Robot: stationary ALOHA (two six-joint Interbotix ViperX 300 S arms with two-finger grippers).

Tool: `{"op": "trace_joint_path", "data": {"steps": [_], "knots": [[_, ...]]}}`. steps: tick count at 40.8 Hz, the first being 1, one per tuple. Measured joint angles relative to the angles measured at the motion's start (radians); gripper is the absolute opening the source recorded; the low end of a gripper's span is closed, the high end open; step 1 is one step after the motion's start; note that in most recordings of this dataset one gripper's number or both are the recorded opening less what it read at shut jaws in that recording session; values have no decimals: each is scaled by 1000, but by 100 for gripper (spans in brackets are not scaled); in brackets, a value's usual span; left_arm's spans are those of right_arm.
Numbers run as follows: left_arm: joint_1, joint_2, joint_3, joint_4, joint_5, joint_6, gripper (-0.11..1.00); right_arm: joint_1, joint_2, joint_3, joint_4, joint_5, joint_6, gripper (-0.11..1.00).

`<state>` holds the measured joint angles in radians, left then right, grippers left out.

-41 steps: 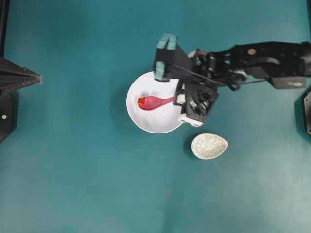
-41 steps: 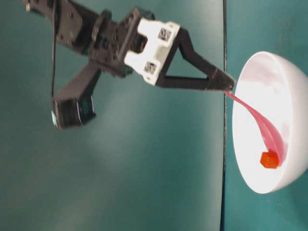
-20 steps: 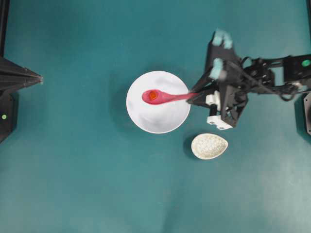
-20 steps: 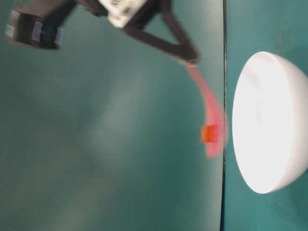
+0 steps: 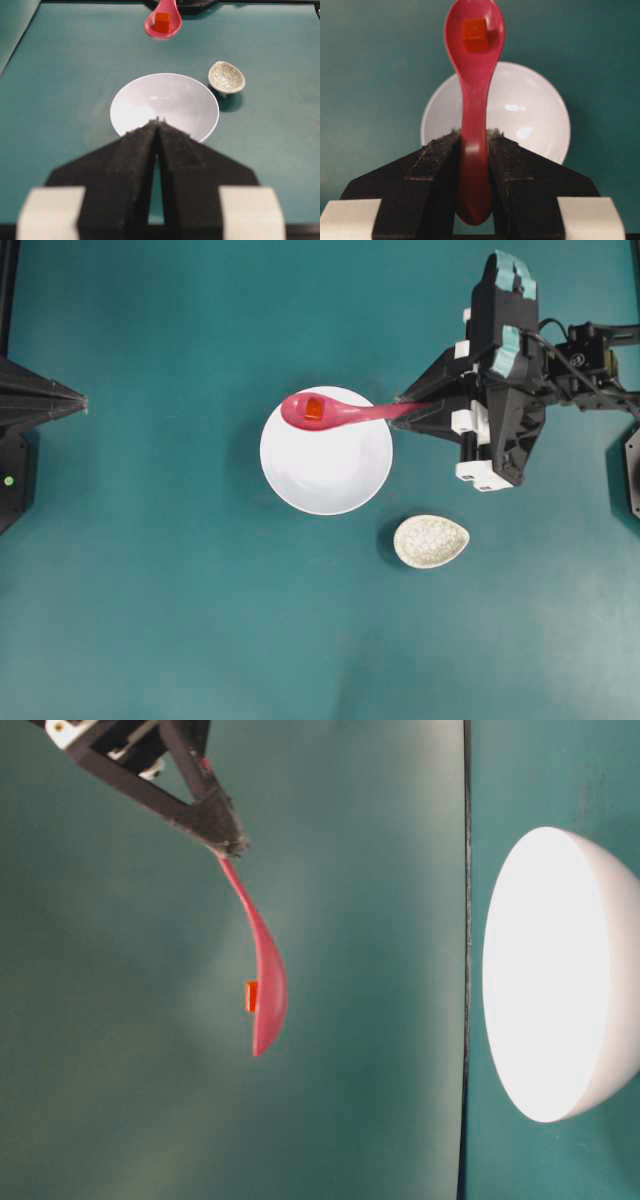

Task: Grip the spoon and scoop the red block from the bowl with right arm.
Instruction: 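Raise the spoon with the red cube up out of the bowl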

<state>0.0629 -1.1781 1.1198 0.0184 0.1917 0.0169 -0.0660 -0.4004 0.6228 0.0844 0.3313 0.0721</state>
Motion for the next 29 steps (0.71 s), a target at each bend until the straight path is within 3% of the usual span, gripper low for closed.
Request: {"op": "trace_joint_path", "data": {"steps": [29], "knots": [[0,14,0,0,0,-2,0,2,0,-5,-28,9,0,21]]}}
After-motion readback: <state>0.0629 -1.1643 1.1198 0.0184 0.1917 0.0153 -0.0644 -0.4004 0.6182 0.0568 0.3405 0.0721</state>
